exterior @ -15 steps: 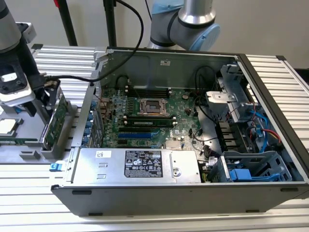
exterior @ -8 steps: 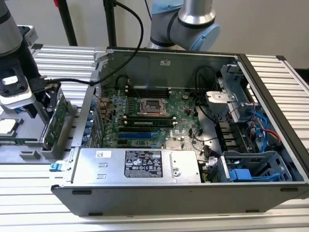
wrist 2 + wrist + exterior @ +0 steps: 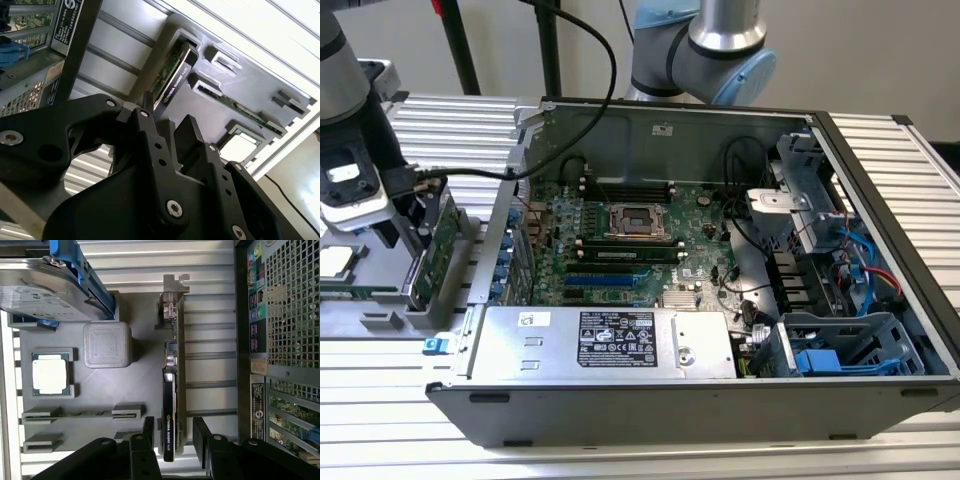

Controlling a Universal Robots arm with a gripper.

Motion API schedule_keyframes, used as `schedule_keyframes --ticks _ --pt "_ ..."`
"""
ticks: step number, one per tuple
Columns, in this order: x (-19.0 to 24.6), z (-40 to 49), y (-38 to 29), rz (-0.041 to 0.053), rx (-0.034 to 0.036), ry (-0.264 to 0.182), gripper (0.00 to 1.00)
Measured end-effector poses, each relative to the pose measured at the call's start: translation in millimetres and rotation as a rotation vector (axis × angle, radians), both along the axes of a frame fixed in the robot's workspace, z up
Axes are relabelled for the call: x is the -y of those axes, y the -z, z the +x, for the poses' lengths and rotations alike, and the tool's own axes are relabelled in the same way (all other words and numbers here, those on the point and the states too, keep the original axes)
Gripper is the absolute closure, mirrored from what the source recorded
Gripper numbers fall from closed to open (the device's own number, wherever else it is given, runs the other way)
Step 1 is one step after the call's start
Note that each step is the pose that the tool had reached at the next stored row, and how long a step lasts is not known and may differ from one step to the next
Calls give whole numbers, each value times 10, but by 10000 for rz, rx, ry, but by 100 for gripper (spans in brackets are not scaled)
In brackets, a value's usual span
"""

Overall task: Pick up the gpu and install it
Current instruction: 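Pick up the gpu and move the gpu toward the slot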

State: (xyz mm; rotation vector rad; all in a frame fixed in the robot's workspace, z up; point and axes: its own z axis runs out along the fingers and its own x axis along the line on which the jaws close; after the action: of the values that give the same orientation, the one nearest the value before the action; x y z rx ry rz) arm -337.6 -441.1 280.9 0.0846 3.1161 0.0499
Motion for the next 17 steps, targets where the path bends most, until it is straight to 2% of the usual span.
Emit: schedule_keyframes --ticks 17 --pt "-2 -2 137 -5 0 23 0"
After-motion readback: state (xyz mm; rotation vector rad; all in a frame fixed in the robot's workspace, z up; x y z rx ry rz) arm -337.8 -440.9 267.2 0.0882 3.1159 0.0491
